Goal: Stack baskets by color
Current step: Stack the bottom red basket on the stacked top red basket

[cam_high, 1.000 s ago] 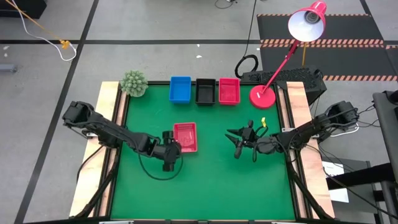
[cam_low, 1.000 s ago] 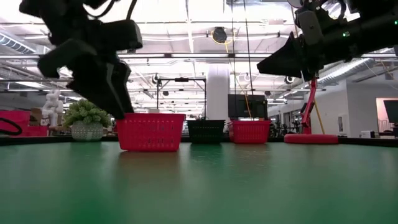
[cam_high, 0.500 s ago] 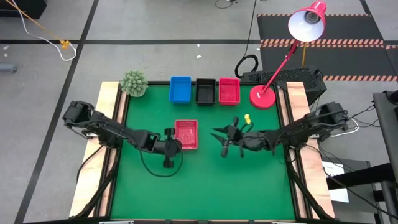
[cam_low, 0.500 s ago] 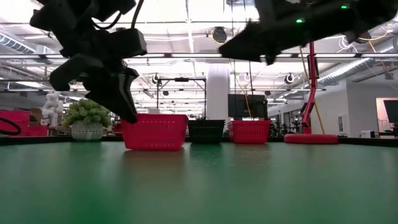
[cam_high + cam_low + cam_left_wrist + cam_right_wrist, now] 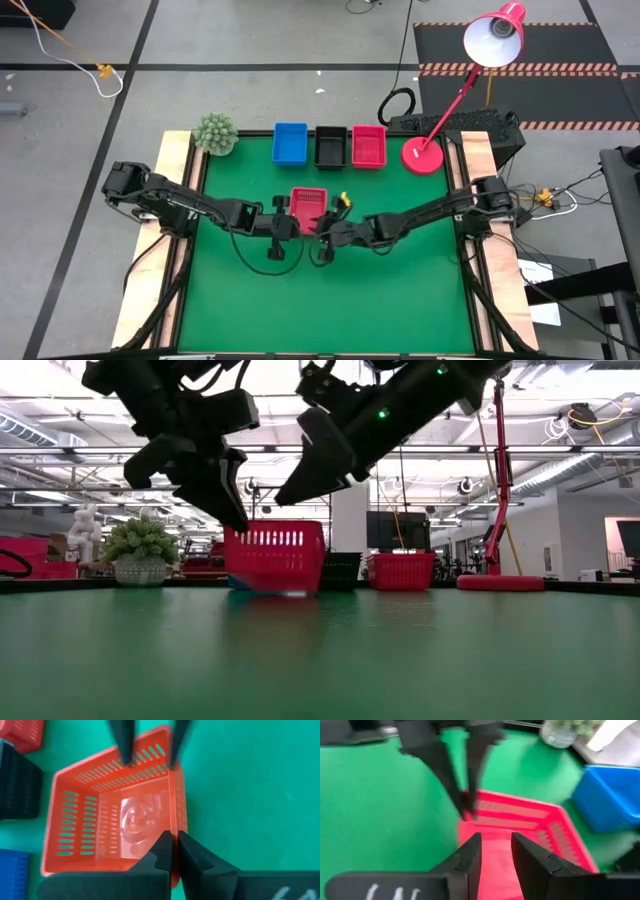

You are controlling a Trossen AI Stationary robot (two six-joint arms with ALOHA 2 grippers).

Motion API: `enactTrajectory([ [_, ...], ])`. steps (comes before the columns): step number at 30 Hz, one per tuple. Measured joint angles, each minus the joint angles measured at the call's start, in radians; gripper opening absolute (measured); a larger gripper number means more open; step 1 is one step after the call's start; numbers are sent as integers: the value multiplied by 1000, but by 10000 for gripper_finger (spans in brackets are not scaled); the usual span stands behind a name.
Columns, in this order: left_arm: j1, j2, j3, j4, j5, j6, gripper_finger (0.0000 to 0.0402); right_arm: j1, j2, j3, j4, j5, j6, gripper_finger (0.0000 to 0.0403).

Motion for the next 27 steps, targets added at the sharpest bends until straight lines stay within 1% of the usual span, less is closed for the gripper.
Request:
enactTrajectory([
  [4, 4, 0, 12, -11, -15, 33, 12, -10, 6, 18, -11, -60, 18, 101],
  [7, 4, 0, 13, -14, -18, 35, 8, -16, 6, 18, -46, -72, 37, 102],
  [10, 4, 0, 13, -16, -23, 35, 12, -17, 7, 18, -71, -117, 48, 111],
  [13, 3, 0, 13, -13, -44, 40, 16, -17, 7, 18, -72, -116, 61, 130],
  [17, 1, 0, 13, -11, -45, 43, 8, -18, 7, 18, -71, -91, 55, 156],
  [20, -5, 0, 13, -9, -46, 46, 8, -22, 7, 18, -79, -90, 51, 168],
  [24, -11, 0, 13, -2, -46, 48, 15, -27, 7, -4, -63, -90, 47, 167],
  [27, -11, 0, 14, -2, -46, 48, 9, -28, 7, -16, -60, -90, 39, 147],
])
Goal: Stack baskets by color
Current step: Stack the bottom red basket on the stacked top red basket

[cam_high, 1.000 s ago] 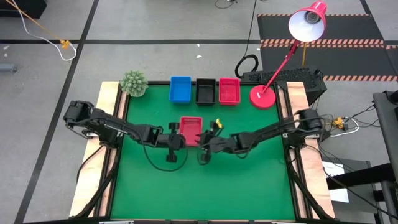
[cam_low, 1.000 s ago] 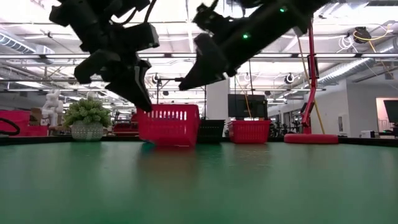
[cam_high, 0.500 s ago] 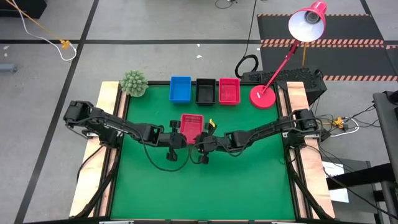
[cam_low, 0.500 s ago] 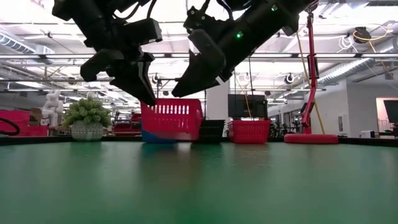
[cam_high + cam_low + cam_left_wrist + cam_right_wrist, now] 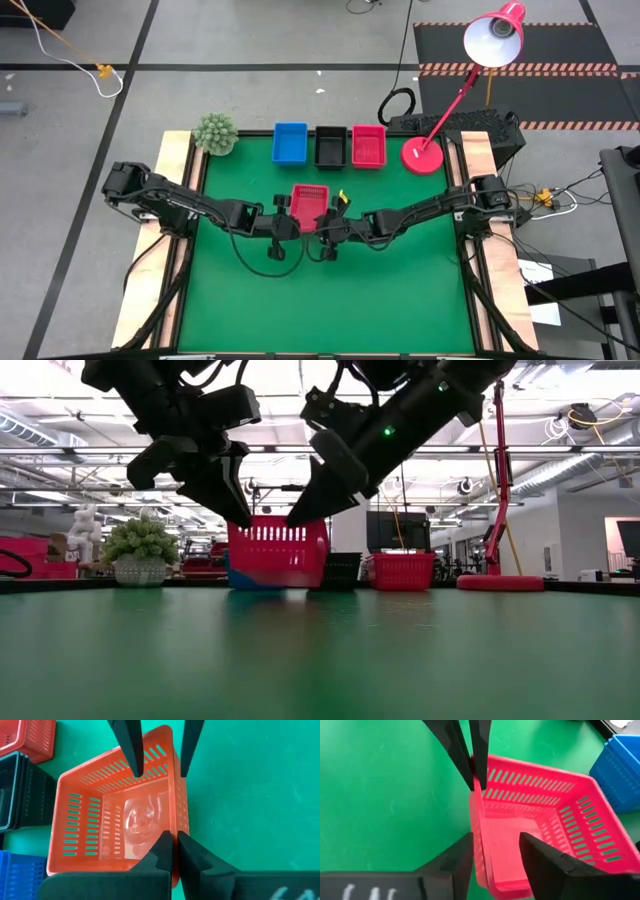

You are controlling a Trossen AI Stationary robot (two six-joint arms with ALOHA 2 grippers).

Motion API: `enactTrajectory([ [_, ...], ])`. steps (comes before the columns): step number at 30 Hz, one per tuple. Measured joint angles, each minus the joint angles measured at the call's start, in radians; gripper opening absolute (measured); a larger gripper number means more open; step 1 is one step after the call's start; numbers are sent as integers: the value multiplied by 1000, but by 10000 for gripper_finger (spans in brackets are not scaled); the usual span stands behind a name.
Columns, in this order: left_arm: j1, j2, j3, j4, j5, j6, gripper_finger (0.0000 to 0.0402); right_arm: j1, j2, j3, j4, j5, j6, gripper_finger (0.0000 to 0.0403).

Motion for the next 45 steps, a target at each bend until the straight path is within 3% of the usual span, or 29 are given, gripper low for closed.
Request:
enactTrajectory([
  [10, -10, 1, 0, 22, -28, 20, 18, 0, 0, -24, 3, -14, -57, 15],
  [16, -15, 1, 0, 30, -27, 3, 24, 0, -1, -24, -2, -27, -73, 16],
  [25, -44, -59, 0, 13, -14, -167, 197, 17, -34, -25, -59, -28, -170, 8],
  [29, -66, -154, 1, -52, -21, -250, 238, 27, -76, -25, -136, -29, -191, 6],
  [35, -125, -289, -31, -171, -130, -380, 241, 41, -177, -25, -219, -28, -303, 5],
  [40, -166, -352, -131, -121, -194, -463, 219, 40, -290, -25, -255, -24, -394, 5],
  [45, -191, -370, -259, 73, -201, -501, 195, 33, -414, -25, -285, 23, -475, 5],
])
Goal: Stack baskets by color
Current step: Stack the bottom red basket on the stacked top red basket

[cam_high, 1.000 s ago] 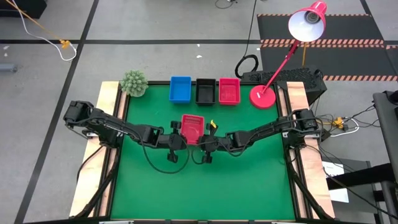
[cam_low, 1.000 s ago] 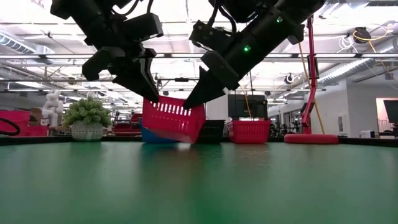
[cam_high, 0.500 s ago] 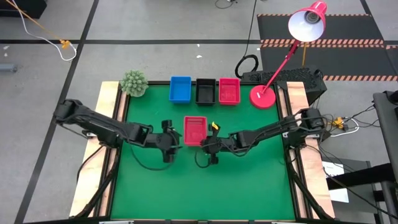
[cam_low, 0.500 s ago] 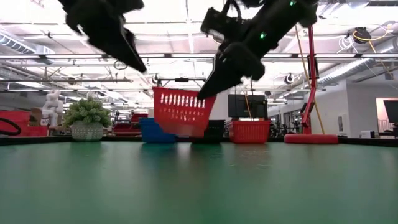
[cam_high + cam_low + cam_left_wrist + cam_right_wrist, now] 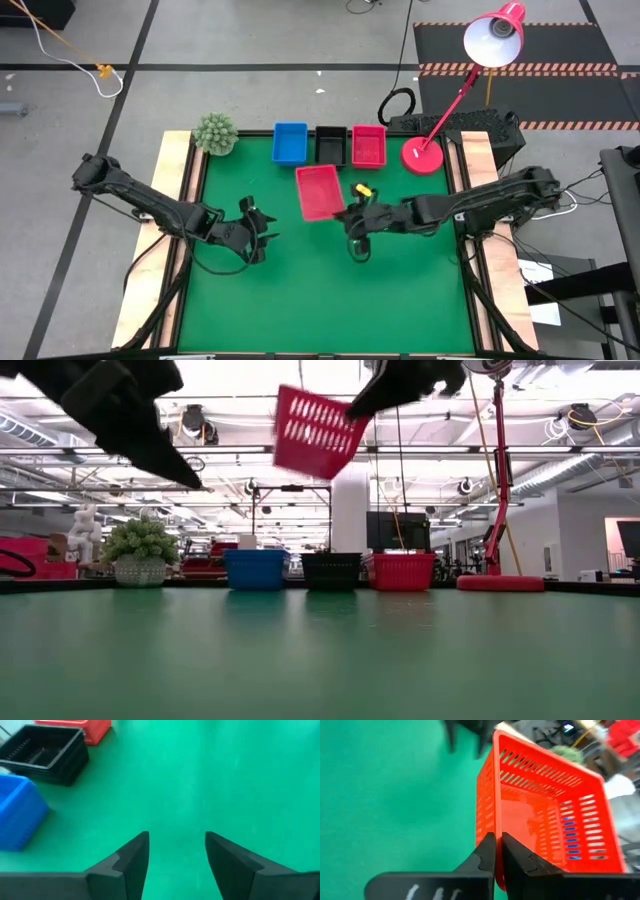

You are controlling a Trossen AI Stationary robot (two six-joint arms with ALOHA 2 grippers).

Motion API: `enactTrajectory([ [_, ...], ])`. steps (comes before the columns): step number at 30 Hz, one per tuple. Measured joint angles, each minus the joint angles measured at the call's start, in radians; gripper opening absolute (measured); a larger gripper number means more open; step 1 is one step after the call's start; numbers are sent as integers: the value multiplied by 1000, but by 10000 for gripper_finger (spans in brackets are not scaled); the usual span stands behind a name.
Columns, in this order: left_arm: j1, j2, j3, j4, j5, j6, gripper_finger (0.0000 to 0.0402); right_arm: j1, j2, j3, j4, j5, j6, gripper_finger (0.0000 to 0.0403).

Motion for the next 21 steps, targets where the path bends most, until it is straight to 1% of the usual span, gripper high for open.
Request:
enactTrajectory([
  [6, -4, 1, -144, 264, 0, -5, 179, -18, -147, 0, -55, 89, -75, 5],
  [8, -3, 1, -182, 331, 0, -2, 177, -28, -191, 0, -96, 118, -104, 5],
  [10, -1, 1, -205, 385, 0, 3, 177, -47, -232, 0, -101, 132, -145, 5],
  [16, 4, 0, -222, 430, -1, 22, 177, -128, -325, 0, -161, 138, -269, 5],
  [21, 4, 0, -222, 441, 0, 45, 177, -219, -364, 0, -171, 136, -340, 5],
])
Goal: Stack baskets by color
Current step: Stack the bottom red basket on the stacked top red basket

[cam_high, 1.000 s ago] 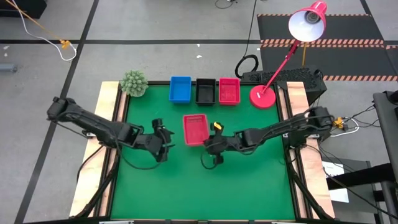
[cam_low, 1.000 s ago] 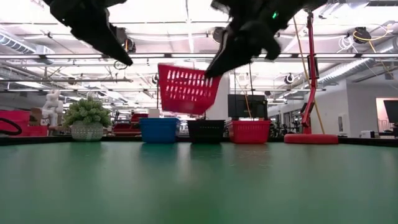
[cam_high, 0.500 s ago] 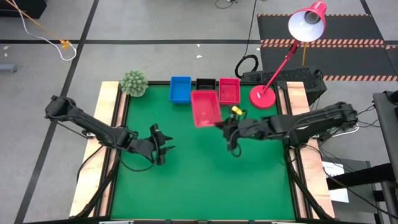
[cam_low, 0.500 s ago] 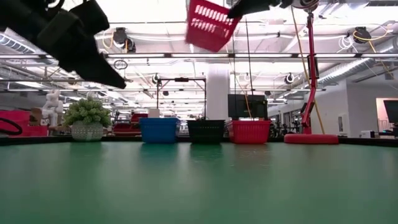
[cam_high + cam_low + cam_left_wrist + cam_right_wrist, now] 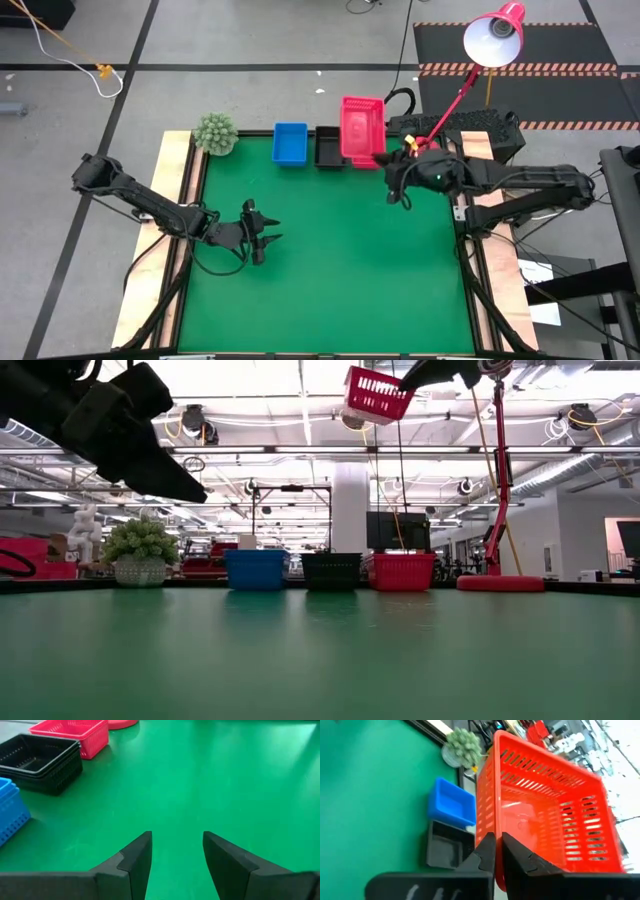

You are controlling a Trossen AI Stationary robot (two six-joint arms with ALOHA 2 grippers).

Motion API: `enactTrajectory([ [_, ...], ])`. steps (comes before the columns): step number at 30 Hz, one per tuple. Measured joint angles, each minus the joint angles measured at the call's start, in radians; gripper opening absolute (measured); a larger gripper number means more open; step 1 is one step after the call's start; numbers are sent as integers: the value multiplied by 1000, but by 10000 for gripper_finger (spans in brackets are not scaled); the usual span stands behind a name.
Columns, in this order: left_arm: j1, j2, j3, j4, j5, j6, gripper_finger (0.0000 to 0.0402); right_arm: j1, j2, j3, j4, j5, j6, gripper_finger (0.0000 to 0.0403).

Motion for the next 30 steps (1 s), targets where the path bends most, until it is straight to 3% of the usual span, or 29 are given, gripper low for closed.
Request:
enactTrajectory([
  [9, 7, 0, 0, 4, 0, 10, 177, -165, -15, 0, -34, -138, -97, 8],
  [21, 10, 1, 0, 3, 0, 10, 177, -352, -9, 0, -56, -393, -102, 10],
  [30, 10, 1, 0, 3, 0, 10, 177, -427, 29, 0, -76, -475, -90, 10],
])
